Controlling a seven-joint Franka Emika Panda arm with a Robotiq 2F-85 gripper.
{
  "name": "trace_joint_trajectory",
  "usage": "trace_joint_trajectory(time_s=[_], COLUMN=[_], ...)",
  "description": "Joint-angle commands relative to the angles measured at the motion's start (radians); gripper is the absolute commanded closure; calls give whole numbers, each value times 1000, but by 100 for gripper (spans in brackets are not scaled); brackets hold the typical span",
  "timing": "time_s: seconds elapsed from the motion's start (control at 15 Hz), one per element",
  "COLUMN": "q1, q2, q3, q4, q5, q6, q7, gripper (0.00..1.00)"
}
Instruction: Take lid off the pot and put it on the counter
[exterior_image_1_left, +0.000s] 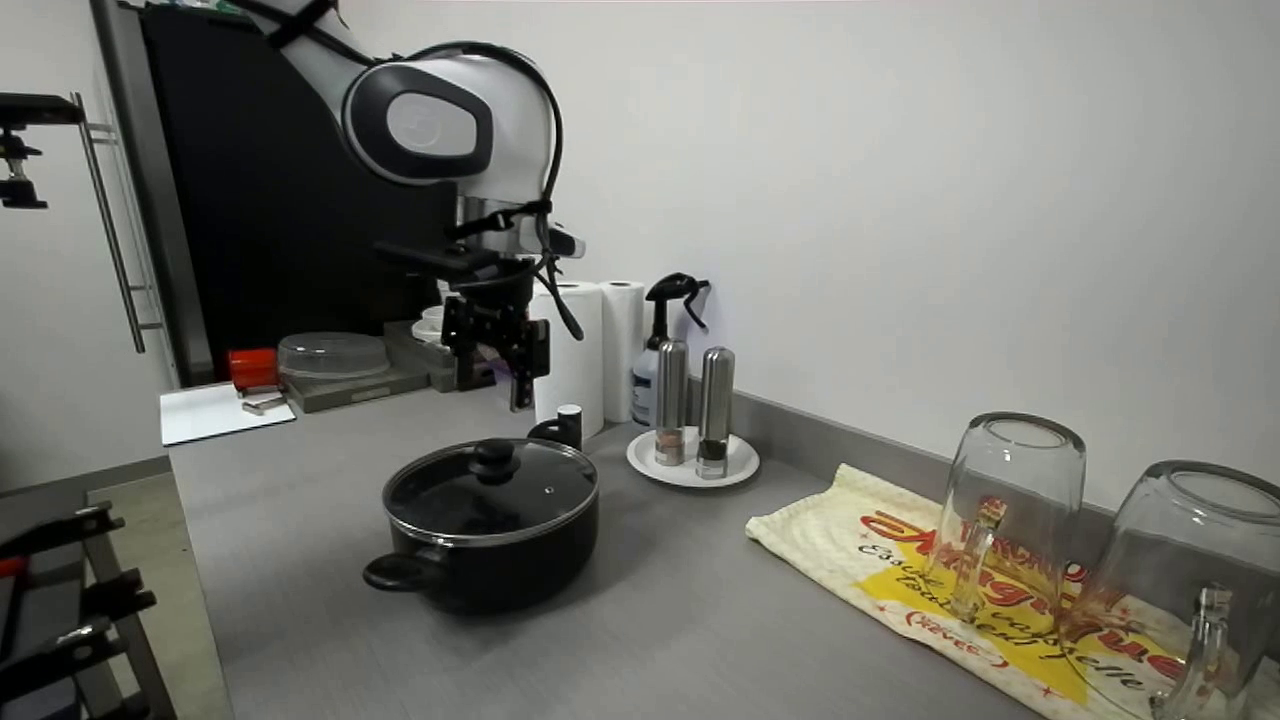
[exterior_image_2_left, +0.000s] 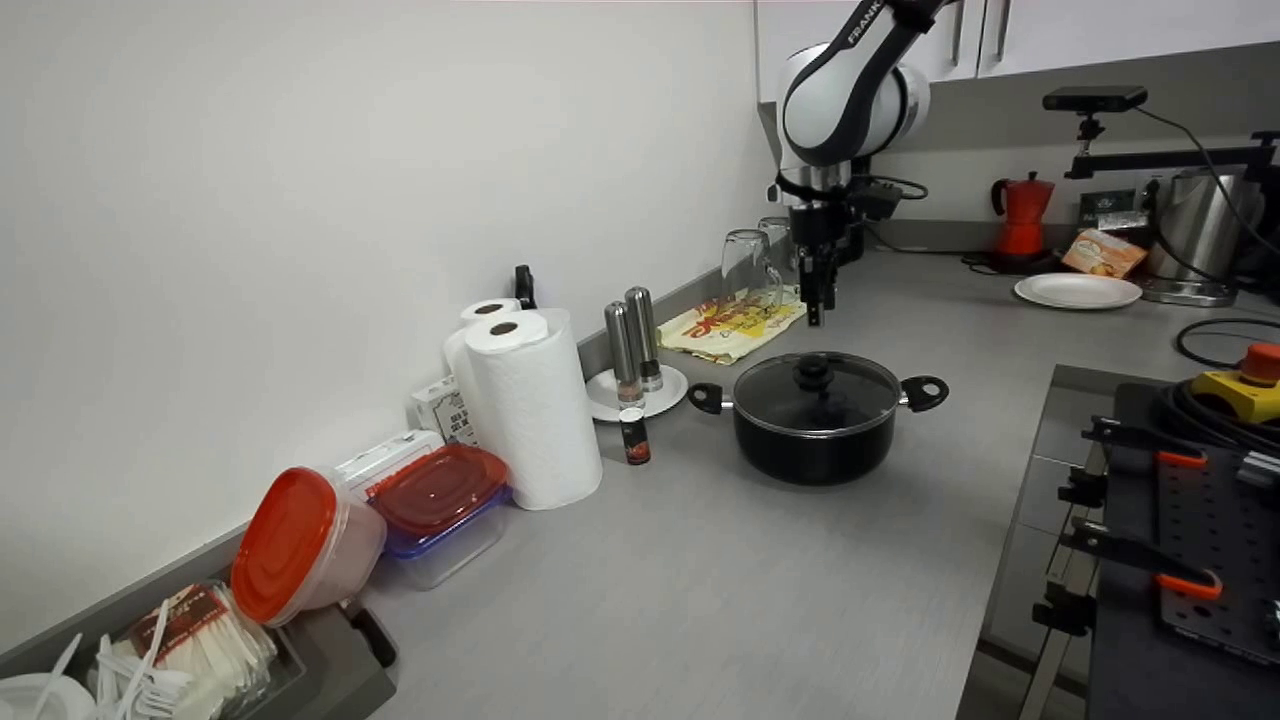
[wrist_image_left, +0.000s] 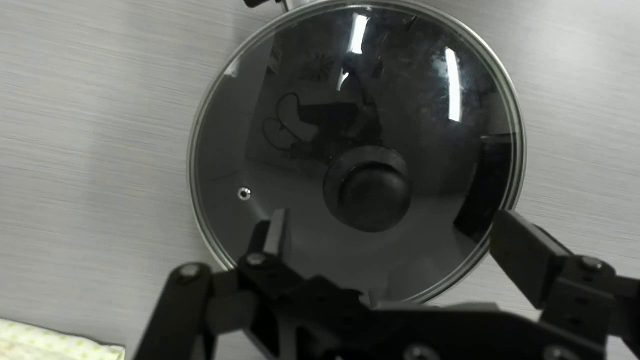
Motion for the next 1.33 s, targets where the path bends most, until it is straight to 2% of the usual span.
trace_joint_trajectory(time_s=[0.0, 0.4, 1.27], q1=[-16, -27, -59], q2=[100, 188, 241], q3=[31, 46, 70], q4=[89, 152, 181], q5=[-24, -33, -21], q6=[-2, -17, -44], q7=[57, 84, 69], gripper=[0, 0, 0])
